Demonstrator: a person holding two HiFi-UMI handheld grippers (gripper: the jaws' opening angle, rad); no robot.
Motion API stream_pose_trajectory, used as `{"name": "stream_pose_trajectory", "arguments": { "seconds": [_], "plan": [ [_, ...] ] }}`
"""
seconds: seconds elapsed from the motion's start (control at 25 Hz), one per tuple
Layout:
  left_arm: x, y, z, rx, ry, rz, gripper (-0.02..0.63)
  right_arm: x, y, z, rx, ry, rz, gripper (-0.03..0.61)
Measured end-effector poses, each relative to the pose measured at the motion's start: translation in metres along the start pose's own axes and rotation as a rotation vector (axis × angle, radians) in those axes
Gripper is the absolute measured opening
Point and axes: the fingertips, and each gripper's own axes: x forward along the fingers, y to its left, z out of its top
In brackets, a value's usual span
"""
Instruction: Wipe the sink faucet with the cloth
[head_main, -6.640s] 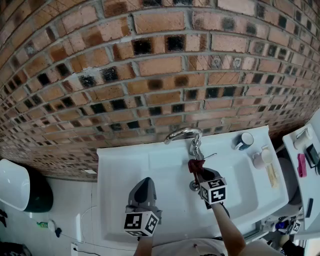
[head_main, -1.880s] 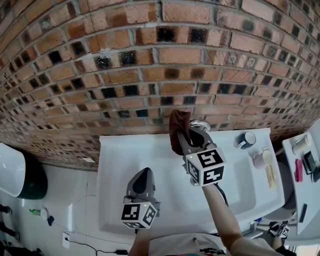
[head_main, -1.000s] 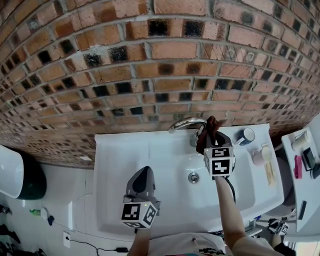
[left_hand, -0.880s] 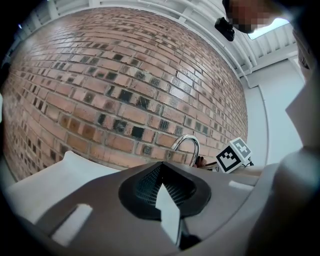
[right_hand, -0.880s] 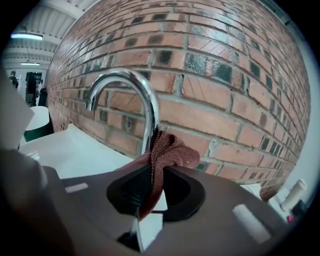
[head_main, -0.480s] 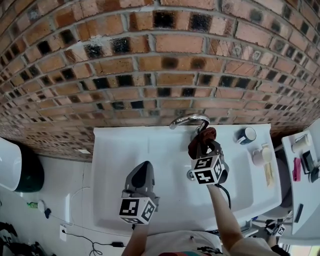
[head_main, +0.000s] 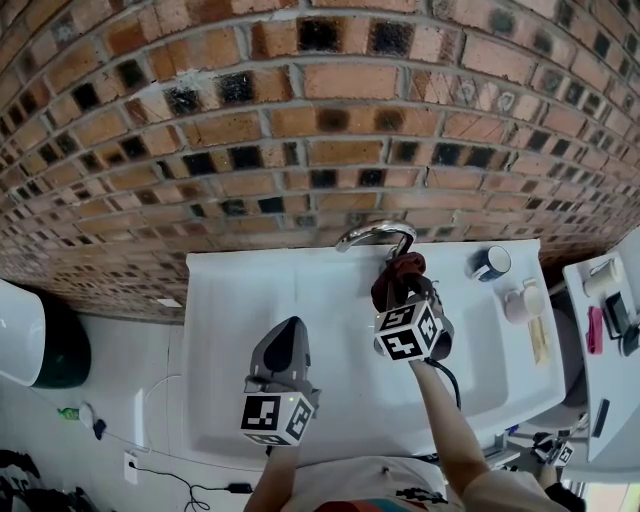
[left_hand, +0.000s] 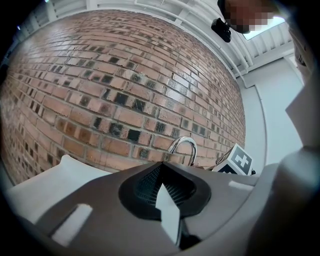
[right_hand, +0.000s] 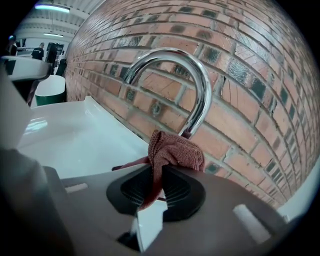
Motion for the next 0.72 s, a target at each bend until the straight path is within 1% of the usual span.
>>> {"name": "stream_pose_trajectory", "arguments": {
  "seconds": [0.24,0.32,0.4,0.56,0.72],
  "plan": [
    [0.0,0.0,0.001,0.003,0.006,0.006,0.005,0.009,0.015,0.0,-0.027,0.028,0.05,0.041],
    [0.0,0.001,0.0,0.002,0.007,0.007,0.005,0.019,0.027,-0.004,-0.023,0.052,0.091,0.041],
    [-0.002,0.002,0.001,0.004,0.008,0.012,0.005,0.029,0.041,-0.01,0.001,0.084,0.142,0.042],
    [-0.006,0.012,0.004,0.01,0.015,0.039,0.005,0.032,0.052,-0.011,0.015,0.068,0.136,0.041],
    [-0.003,0.02,0.002,0.007,0.014,0.059,0.005,0.032,0.051,-0.006,0.038,0.05,0.142,0.041]
  ]
}}
